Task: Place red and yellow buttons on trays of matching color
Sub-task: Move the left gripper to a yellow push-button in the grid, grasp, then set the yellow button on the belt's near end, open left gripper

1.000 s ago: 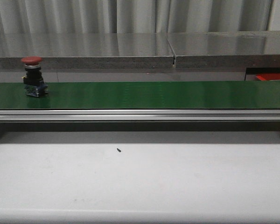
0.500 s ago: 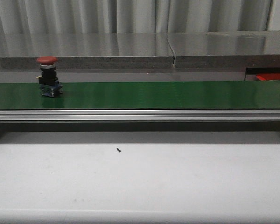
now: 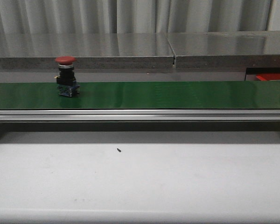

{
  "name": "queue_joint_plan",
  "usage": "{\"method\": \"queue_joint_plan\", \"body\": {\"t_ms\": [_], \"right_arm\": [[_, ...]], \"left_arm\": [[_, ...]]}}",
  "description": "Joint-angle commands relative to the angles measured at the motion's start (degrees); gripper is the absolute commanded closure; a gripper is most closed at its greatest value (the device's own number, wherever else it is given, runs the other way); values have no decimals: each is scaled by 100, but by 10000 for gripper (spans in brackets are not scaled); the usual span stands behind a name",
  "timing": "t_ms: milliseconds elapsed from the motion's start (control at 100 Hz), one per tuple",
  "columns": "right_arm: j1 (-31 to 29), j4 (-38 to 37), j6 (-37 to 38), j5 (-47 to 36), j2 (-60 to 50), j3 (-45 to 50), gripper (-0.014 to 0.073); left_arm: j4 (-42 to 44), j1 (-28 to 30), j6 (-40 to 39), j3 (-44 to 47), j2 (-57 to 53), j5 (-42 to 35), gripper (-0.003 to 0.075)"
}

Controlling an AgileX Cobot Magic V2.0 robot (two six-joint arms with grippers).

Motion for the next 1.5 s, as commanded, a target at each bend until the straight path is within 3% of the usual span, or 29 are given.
{"method": "queue_joint_plan", "body": {"t_ms": [0,70,370,570,790,990,1390,1490], "right_arm": [[-8,2,-39,-304,-43,-143,660],[-8,2,-39,-304,-43,-143,660],[-8,2,-39,-304,-43,-143,660],[-8,2,-39,-304,-43,-143,660],[-8,2,-39,-304,-43,-143,660],[-8,2,-39,-304,-43,-143,660],[-8,2,-39,-304,-43,-143,660],[-8,2,-39,-304,-43,-143,660]], "left_arm": [[-236,-18,18,-177,-488,-103,680],[-259,-18,18,-180,-617,-61,741],[-371,-270,18,-180,-1641,179,739],[-312,-1088,281,-180,-2077,455,739],[875,-2202,300,-180,-2076,533,739],[1268,-2918,300,-180,-2020,481,739],[1445,-3112,300,-180,-1474,388,734],[1445,-3112,300,-180,-1462,353,657]]}}
